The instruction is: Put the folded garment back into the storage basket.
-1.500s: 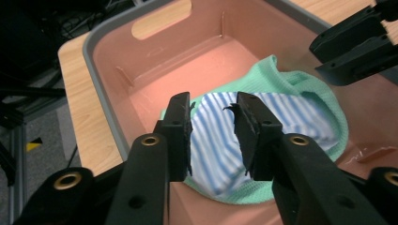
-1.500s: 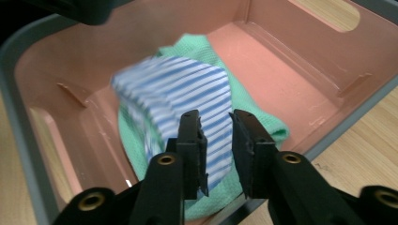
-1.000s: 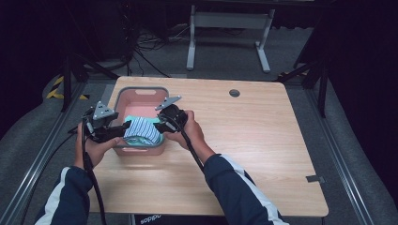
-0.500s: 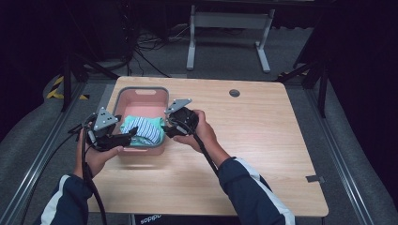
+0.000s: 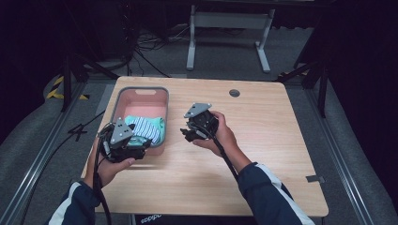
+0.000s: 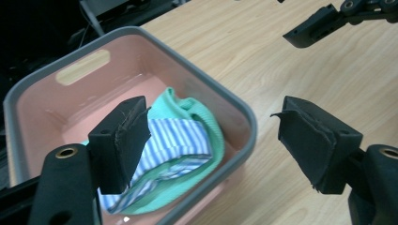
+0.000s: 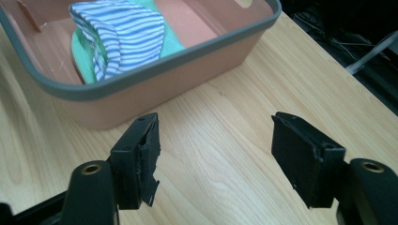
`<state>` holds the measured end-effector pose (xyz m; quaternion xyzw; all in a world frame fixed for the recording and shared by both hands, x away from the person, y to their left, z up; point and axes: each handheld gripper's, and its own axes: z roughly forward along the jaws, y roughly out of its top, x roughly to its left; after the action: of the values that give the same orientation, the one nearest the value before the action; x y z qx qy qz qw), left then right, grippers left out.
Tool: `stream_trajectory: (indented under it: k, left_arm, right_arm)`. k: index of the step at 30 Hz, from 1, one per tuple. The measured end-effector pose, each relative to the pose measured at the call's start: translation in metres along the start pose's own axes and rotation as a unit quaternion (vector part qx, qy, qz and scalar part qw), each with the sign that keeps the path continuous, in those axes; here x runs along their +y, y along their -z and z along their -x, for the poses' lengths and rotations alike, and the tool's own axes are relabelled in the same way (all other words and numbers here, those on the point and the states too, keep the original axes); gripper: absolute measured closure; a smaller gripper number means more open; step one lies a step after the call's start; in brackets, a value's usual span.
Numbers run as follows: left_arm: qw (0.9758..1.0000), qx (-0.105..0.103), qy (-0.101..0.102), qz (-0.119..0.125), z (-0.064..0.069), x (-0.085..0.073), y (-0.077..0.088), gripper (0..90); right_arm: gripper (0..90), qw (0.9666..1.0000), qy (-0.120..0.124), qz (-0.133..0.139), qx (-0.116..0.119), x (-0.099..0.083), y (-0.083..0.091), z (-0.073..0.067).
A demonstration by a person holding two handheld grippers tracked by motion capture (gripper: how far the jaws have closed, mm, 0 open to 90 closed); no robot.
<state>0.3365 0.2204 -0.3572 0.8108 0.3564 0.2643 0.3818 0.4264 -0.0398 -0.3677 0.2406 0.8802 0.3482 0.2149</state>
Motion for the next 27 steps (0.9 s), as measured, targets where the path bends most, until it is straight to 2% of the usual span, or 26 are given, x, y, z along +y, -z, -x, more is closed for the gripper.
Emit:
stream_trajectory:
  k: [1, 3, 7, 9, 10, 12, 16, 19, 20, 23, 27]
  left_arm:
    - [1.0, -0.003, -0.008, 0.001, 0.004, 0.0, -0.002, 25.0]
    - [1.0, -0.007, -0.005, 0.001, 0.008, 0.0, -0.004, 24.9]
    - [0.9996, -0.014, -0.025, -0.005, 0.016, 0.002, -0.008, 24.2]
    - [0.9995, -0.016, -0.025, -0.001, 0.019, 0.002, -0.01, 23.9]
    - [0.9992, -0.022, -0.033, 0.001, 0.025, 0.004, -0.012, 23.9]
    - [0.9991, -0.025, -0.034, 0.004, 0.03, 0.005, -0.015, 23.8]
    - [0.9981, -0.025, -0.055, -0.006, 0.04, 0.005, -0.019, 23.9]
    - [0.9976, -0.032, -0.061, -0.006, 0.046, 0.005, -0.022, 23.8]
    - [0.9968, -0.039, -0.069, -0.011, 0.05, 0.004, -0.024, 23.7]
    - [0.9964, -0.045, -0.071, -0.011, 0.055, 0.003, -0.027, 23.6]
    - [0.995, -0.054, -0.084, -0.01, 0.063, 0.0, -0.031, 23.1]
  right_arm:
    - [33.5, 1.0, 0.002, 0.0, -0.001, -0.003, 0.003, 0.001]
    - [33.5, 1.0, 0.005, 0.001, -0.006, -0.005, 0.004, 0.001]
    - [32.1, 0.9999, 0.012, -0.004, -0.011, -0.014, 0.012, 0.002]
    - [32.2, 0.9998, 0.013, -0.005, -0.011, -0.016, 0.014, 0.003]
    - [32.1, 0.9999, 0.011, -0.005, -0.011, -0.019, 0.016, 0.003]
    - [31.3, 0.9997, 0.016, -0.007, -0.016, -0.028, 0.024, 0.003]
    - [31.2, 0.9996, 0.019, -0.009, -0.017, -0.04, 0.032, 0.004]
    - [31.1, 0.9996, 0.017, -0.008, -0.019, -0.046, 0.036, 0.006]
    - [31.1, 0.9996, 0.012, -0.005, -0.024, -0.053, 0.041, 0.009]
    - [31.0, 0.9996, 0.007, -0.005, -0.026, -0.059, 0.045, 0.011]
    - [32.0, 0.9994, -0.005, -0.005, -0.034, -0.079, 0.057, 0.018]
